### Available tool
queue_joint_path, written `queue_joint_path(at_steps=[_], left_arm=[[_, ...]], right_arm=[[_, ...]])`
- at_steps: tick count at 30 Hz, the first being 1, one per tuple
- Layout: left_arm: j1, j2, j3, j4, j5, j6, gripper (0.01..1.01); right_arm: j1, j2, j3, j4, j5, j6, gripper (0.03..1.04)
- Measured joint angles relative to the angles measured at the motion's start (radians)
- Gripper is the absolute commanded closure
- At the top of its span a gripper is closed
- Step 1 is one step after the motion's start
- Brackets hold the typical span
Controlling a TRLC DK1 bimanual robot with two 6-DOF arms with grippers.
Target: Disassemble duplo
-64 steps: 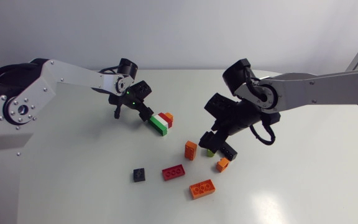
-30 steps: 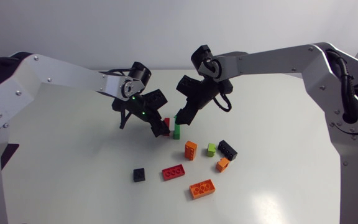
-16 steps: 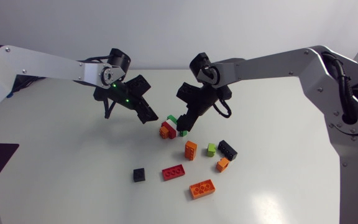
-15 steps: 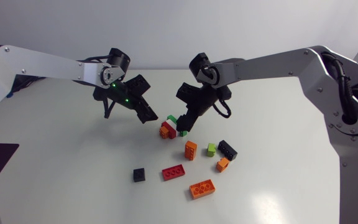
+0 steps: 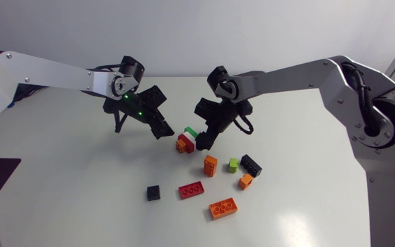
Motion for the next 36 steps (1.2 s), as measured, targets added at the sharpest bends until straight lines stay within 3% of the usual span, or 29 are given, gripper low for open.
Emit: queue_joint_path(at_steps=[13, 15, 17, 24, 36], left_arm=[[-0.001, -0.001, -0.029, 0.0, 0.0, 0.015, 0.084], [-0.002, -0.003, -0.029, 0.0, 0.0, 0.018, 0.084], [-0.005, -0.007, -0.031, 0.0, 0.0, 0.018, 0.084], [-0.013, -0.029, -0.038, 0.0, 0.0, 0.018, 0.084], [-0.026, -0.1, -0.105, 0.005, 0.0, 0.018, 0.084]], right_arm=[[-0.001, 0.068, 0.086, -0.051, 0.024, 0.012, 0.29], [0.0, 0.077, 0.114, -0.06, 0.029, 0.017, 0.5], [0.0, 0.085, 0.135, -0.068, 0.03, 0.019, 0.79], [0.005, 0.092, 0.14, -0.101, 0.03, 0.022, 0.83], [0.035, 0.002, -0.002, -0.081, 0.03, 0.008, 0.86]])
